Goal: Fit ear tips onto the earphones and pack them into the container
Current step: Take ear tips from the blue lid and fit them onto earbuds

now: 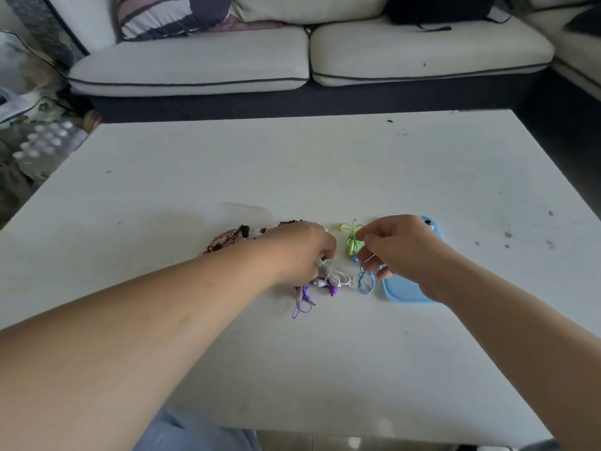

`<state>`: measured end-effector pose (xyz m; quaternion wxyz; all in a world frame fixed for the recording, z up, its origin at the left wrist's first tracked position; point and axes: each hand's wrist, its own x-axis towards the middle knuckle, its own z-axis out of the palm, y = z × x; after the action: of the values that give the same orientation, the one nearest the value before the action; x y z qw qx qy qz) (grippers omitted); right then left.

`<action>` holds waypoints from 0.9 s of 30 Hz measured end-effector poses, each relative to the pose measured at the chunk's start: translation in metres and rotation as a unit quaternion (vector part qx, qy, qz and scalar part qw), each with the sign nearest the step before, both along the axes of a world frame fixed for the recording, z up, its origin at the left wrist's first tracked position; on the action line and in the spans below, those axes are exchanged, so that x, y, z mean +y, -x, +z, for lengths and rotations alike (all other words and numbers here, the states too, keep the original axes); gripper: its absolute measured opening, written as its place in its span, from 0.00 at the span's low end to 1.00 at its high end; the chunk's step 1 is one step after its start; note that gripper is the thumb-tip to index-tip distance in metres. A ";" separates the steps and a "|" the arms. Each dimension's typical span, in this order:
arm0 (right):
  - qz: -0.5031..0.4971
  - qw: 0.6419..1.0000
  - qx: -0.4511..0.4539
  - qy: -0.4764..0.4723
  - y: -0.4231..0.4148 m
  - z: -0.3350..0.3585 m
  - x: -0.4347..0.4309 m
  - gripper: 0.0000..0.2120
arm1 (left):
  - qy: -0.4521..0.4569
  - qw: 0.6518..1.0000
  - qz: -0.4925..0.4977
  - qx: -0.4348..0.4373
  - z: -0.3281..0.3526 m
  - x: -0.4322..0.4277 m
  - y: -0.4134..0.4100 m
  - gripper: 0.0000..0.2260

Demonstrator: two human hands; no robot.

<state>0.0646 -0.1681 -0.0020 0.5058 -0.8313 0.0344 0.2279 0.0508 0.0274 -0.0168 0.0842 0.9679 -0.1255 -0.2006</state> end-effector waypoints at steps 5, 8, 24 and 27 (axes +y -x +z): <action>0.045 0.999 -0.006 0.014 0.001 0.001 -0.002 0.12 | -0.039 0.999 -0.014 0.003 -0.014 -0.009 -0.006 0.16; 0.055 0.998 -0.005 0.007 0.002 0.002 -0.002 0.13 | -0.025 0.999 0.000 -0.022 -0.002 -0.010 -0.008 0.14; 0.122 0.935 0.125 -0.309 -0.003 0.013 -0.017 0.29 | 0.390 0.895 0.204 0.071 0.075 -0.017 0.011 0.05; 0.163 0.926 0.159 -0.302 -0.001 0.016 -0.021 0.22 | 0.443 0.864 0.221 0.093 0.081 -0.021 0.012 0.05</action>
<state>0.0660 -0.1887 0.0144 0.6765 -0.5865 -0.0916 0.4359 0.0388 0.0066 0.0643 0.5572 0.8081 0.0245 -0.1895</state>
